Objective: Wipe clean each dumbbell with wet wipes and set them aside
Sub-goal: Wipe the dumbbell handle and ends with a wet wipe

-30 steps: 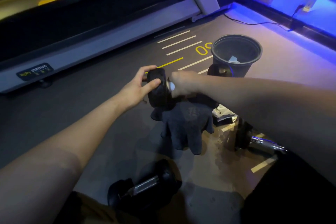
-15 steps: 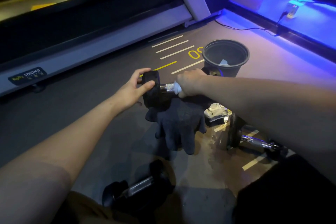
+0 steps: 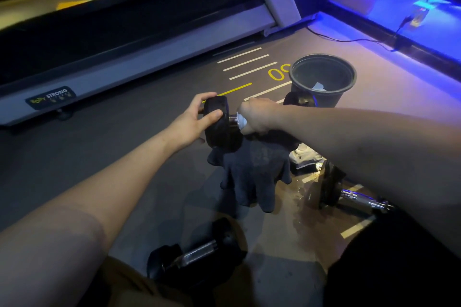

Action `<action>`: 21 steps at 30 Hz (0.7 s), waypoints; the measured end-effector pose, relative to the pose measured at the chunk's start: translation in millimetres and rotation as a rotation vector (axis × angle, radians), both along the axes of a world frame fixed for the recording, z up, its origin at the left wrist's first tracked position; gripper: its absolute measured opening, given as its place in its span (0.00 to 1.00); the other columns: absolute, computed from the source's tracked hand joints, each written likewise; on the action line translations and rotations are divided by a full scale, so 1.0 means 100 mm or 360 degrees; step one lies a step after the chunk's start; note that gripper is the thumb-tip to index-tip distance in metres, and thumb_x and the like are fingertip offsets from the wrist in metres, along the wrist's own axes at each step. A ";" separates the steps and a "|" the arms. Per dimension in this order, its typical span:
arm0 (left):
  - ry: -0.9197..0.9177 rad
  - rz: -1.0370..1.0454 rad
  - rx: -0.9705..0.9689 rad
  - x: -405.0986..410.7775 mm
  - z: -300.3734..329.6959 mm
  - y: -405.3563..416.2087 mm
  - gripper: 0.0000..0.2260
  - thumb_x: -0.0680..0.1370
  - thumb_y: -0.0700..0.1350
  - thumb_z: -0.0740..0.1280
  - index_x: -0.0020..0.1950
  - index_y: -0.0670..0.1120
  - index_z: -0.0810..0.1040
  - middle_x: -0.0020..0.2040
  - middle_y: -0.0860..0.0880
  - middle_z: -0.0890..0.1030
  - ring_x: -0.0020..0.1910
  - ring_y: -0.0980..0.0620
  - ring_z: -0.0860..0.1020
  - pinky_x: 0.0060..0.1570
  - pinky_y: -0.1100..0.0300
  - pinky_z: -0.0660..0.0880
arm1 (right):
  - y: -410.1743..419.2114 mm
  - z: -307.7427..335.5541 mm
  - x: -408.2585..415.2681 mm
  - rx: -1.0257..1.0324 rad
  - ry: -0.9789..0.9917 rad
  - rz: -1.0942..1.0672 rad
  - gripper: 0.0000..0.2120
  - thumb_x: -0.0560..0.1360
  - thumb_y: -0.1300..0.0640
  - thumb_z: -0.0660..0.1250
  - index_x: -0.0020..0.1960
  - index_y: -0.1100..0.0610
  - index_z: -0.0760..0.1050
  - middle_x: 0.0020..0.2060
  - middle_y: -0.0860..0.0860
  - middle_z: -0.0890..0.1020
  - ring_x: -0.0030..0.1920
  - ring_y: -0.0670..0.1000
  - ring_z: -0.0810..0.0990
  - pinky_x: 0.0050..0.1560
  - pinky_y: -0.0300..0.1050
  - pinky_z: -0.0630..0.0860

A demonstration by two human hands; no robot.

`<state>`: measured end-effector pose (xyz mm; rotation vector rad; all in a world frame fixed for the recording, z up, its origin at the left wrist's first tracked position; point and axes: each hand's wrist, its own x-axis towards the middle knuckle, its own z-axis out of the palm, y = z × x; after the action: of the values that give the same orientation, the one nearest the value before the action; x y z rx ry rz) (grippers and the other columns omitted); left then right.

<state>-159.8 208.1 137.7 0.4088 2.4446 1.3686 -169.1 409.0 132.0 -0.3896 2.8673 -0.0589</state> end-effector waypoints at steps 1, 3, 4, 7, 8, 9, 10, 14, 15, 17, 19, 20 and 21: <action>0.0000 -0.0003 -0.0003 -0.01 -0.01 -0.01 0.19 0.82 0.51 0.63 0.73 0.59 0.65 0.61 0.51 0.75 0.53 0.54 0.79 0.35 0.68 0.78 | 0.00 0.00 -0.01 0.0000 -0.0016 -0.0003 0.12 0.69 0.50 0.71 0.43 0.54 0.69 0.43 0.56 0.79 0.43 0.60 0.76 0.40 0.45 0.71; -0.0014 -0.0013 -0.0005 -0.03 -0.01 -0.02 0.19 0.82 0.52 0.63 0.72 0.60 0.65 0.62 0.51 0.75 0.55 0.51 0.79 0.36 0.64 0.78 | 0.02 0.02 -0.02 0.0017 -0.0033 0.0001 0.12 0.69 0.50 0.71 0.43 0.53 0.69 0.41 0.54 0.75 0.42 0.59 0.74 0.40 0.45 0.71; -0.0026 -0.0016 -0.0001 -0.03 -0.01 -0.02 0.19 0.82 0.52 0.63 0.72 0.61 0.65 0.61 0.52 0.76 0.55 0.51 0.79 0.35 0.63 0.78 | 0.04 0.03 -0.01 0.0028 -0.0038 0.0001 0.11 0.69 0.50 0.71 0.43 0.52 0.70 0.42 0.53 0.75 0.43 0.59 0.75 0.41 0.45 0.70; -0.0026 -0.0025 -0.0022 -0.03 0.00 0.01 0.18 0.82 0.54 0.64 0.71 0.63 0.65 0.60 0.53 0.76 0.55 0.52 0.80 0.38 0.59 0.79 | 0.09 0.08 0.01 0.0099 -0.0052 0.0010 0.12 0.69 0.50 0.71 0.49 0.54 0.75 0.45 0.54 0.78 0.46 0.58 0.77 0.42 0.45 0.70; -0.0023 -0.0024 -0.0032 -0.03 0.01 0.02 0.18 0.82 0.54 0.64 0.71 0.64 0.65 0.60 0.53 0.75 0.54 0.53 0.80 0.40 0.57 0.80 | 0.11 0.10 0.02 0.0133 -0.0061 0.0015 0.12 0.69 0.50 0.71 0.49 0.54 0.74 0.46 0.54 0.78 0.44 0.57 0.76 0.42 0.45 0.70; -0.0024 -0.0020 -0.0035 -0.03 0.02 0.04 0.19 0.82 0.54 0.64 0.72 0.63 0.65 0.59 0.53 0.75 0.54 0.53 0.80 0.42 0.54 0.81 | 0.13 0.11 0.03 0.0176 -0.0060 0.0021 0.12 0.69 0.50 0.71 0.48 0.54 0.74 0.46 0.54 0.79 0.43 0.56 0.75 0.42 0.45 0.71; -0.0027 -0.0014 -0.0034 -0.03 0.02 0.05 0.19 0.82 0.54 0.64 0.72 0.63 0.65 0.58 0.54 0.75 0.54 0.54 0.79 0.44 0.52 0.81 | 0.14 0.13 0.03 0.0231 -0.0052 0.0028 0.12 0.69 0.50 0.71 0.49 0.54 0.74 0.47 0.54 0.80 0.44 0.56 0.75 0.43 0.45 0.71; -0.0035 0.0004 -0.0015 -0.02 0.04 0.06 0.19 0.82 0.53 0.64 0.72 0.62 0.65 0.58 0.55 0.76 0.54 0.54 0.80 0.45 0.50 0.81 | 0.23 0.16 0.05 0.0464 -0.0025 0.0036 0.14 0.69 0.48 0.71 0.49 0.51 0.70 0.55 0.53 0.81 0.56 0.56 0.79 0.52 0.48 0.67; -0.0038 0.0005 -0.0015 -0.02 0.04 0.06 0.19 0.82 0.53 0.64 0.72 0.62 0.65 0.59 0.54 0.76 0.54 0.54 0.80 0.45 0.50 0.81 | 0.26 0.16 0.05 0.0514 -0.0027 0.0030 0.15 0.69 0.46 0.71 0.50 0.50 0.71 0.57 0.53 0.81 0.58 0.56 0.79 0.56 0.50 0.67; -0.0042 0.0004 -0.0017 -0.02 0.04 0.05 0.19 0.82 0.53 0.64 0.72 0.61 0.66 0.58 0.54 0.76 0.54 0.53 0.80 0.44 0.51 0.82 | 0.32 0.14 0.04 0.0577 -0.0022 0.0040 0.20 0.70 0.41 0.71 0.56 0.52 0.74 0.59 0.53 0.80 0.60 0.56 0.78 0.61 0.53 0.65; -0.0037 0.0005 -0.0018 -0.02 0.03 0.05 0.19 0.82 0.52 0.64 0.72 0.61 0.66 0.58 0.53 0.76 0.54 0.51 0.80 0.43 0.51 0.81 | 0.35 0.12 0.03 0.0612 -0.0028 0.0062 0.30 0.68 0.34 0.71 0.60 0.54 0.74 0.60 0.53 0.80 0.61 0.56 0.77 0.62 0.53 0.65; -0.0037 0.0006 -0.0019 -0.03 0.03 0.05 0.19 0.82 0.52 0.64 0.72 0.61 0.66 0.59 0.52 0.76 0.55 0.50 0.80 0.44 0.50 0.81 | 0.37 0.13 0.02 0.0605 -0.0036 0.0069 0.35 0.65 0.31 0.71 0.62 0.54 0.73 0.60 0.53 0.79 0.62 0.56 0.77 0.63 0.54 0.65; -0.0038 0.0004 -0.0022 -0.03 0.03 0.04 0.19 0.82 0.52 0.65 0.72 0.61 0.66 0.60 0.51 0.76 0.55 0.49 0.80 0.44 0.50 0.81 | 0.38 0.15 0.01 0.0578 -0.0045 0.0070 0.39 0.63 0.29 0.71 0.64 0.54 0.72 0.61 0.53 0.79 0.63 0.57 0.76 0.63 0.55 0.65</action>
<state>-162.9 212.6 140.6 0.3844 2.4350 1.3488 -168.2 447.1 146.9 -0.3721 2.7594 0.4529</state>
